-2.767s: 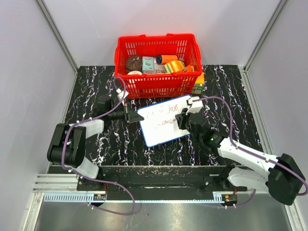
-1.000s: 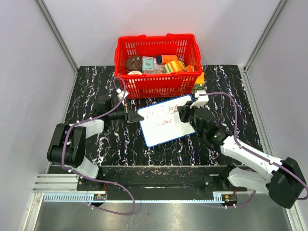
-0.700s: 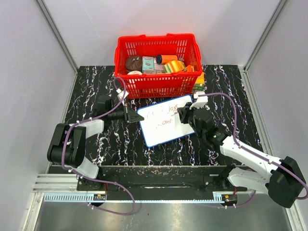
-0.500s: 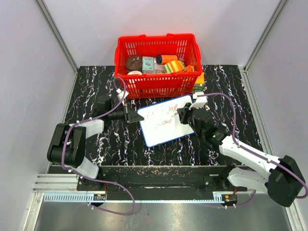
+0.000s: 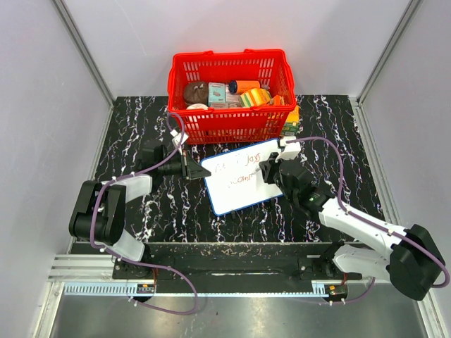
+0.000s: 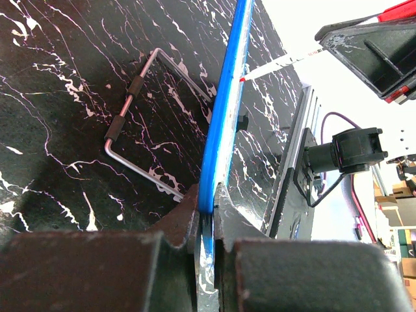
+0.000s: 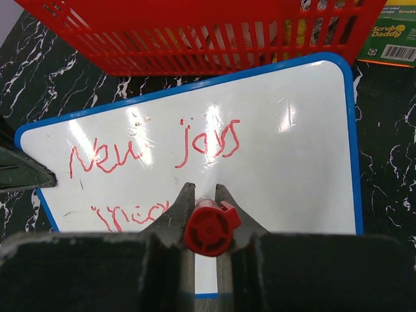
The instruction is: Write a sentence on the whiteboard
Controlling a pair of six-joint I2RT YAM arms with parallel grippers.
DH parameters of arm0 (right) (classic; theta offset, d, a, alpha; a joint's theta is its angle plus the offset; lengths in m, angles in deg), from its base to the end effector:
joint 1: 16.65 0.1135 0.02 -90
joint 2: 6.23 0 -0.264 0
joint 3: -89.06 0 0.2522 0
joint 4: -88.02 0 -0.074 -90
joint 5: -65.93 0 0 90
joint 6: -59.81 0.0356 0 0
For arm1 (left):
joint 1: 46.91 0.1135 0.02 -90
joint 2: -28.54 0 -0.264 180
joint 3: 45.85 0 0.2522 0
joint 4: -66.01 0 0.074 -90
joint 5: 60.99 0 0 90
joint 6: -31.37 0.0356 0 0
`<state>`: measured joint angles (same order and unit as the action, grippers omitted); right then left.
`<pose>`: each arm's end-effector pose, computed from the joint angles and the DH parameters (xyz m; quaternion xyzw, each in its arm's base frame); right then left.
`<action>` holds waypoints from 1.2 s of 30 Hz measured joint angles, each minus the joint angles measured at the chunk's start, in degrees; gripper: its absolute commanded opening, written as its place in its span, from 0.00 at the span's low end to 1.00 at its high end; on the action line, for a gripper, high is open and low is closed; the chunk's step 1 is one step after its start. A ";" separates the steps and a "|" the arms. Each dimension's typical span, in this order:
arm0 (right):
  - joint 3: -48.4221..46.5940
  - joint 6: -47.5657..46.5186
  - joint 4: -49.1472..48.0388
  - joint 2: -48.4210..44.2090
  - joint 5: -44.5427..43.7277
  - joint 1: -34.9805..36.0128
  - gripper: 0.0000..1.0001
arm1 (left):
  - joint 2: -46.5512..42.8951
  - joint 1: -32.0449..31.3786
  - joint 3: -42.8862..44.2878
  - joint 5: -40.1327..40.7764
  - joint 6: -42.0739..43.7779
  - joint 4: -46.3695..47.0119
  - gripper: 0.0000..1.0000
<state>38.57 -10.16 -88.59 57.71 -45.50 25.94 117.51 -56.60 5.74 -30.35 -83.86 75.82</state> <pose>0.1942 0.1609 0.2610 -0.0457 0.7955 0.1767 0.5779 0.2879 -0.0802 0.1817 0.1538 0.7709 -0.5391 0.3025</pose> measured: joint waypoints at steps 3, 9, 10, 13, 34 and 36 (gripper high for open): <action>0.13 0.22 0.00 0.00 0.02 0.00 0.00 | 0.00 0.00 0.00 0.02 0.00 -0.02 0.00; 0.37 0.70 0.00 0.00 0.13 0.00 0.00 | 0.00 0.00 0.00 0.04 0.00 -0.04 0.00; 0.39 0.74 0.00 0.00 0.13 0.00 0.00 | 0.00 0.00 0.00 0.04 0.00 -0.04 0.00; 0.44 0.85 0.02 -0.02 0.15 0.00 0.00 | 0.00 0.00 0.00 0.04 0.00 -0.04 0.00; 1.81 1.68 0.17 -0.72 1.88 0.00 0.00 | 0.00 0.00 0.00 0.04 0.00 -0.07 0.00; 1.70 1.66 0.22 -0.72 1.84 0.00 0.00 | 0.00 0.00 0.00 0.04 0.00 -0.07 0.00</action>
<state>40.27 -8.50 -88.37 56.99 -43.66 25.94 117.51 -56.60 5.74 -30.30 -83.86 75.76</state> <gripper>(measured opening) 0.154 0.080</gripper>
